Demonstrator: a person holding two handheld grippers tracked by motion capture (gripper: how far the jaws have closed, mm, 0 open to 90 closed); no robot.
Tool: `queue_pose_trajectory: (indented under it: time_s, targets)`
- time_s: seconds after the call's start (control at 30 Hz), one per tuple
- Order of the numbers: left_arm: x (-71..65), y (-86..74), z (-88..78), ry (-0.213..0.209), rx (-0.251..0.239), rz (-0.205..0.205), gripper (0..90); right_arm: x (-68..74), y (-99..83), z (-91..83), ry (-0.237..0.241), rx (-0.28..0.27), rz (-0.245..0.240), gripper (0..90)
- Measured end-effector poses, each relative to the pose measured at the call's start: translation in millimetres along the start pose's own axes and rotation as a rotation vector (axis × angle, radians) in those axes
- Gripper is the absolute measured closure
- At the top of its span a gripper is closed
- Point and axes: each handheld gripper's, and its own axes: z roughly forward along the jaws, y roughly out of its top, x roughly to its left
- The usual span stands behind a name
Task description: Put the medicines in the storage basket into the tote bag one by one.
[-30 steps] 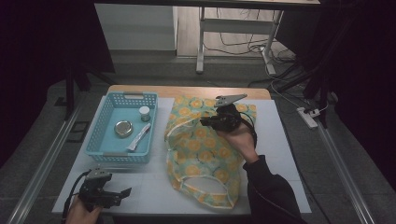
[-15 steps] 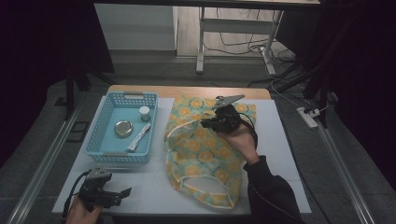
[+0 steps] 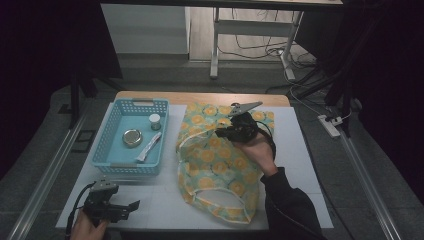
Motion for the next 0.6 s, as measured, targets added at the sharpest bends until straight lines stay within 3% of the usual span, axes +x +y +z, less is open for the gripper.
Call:
queue_pose_trajectory:
  time_s: [0.27, 0.5, 0.6]
  targets:
    - [1.8, 1.8, -8.2, -0.007, -0.020, -0.011, 0.8, -0.9, -1.1, 2.0, 0.003, 0.005, -0.005, 89.9]
    - [7.3, 4.2, -11.2, -0.096, -0.046, -0.005, 1.6, 0.8, -0.3, 0.1, 0.002, -0.004, -0.011, 89.9]
    - [7.3, 5.6, -12.6, -0.092, -0.049, 0.009, 1.5, 1.0, -0.9, 1.7, 0.002, -0.004, -0.011, 89.9]
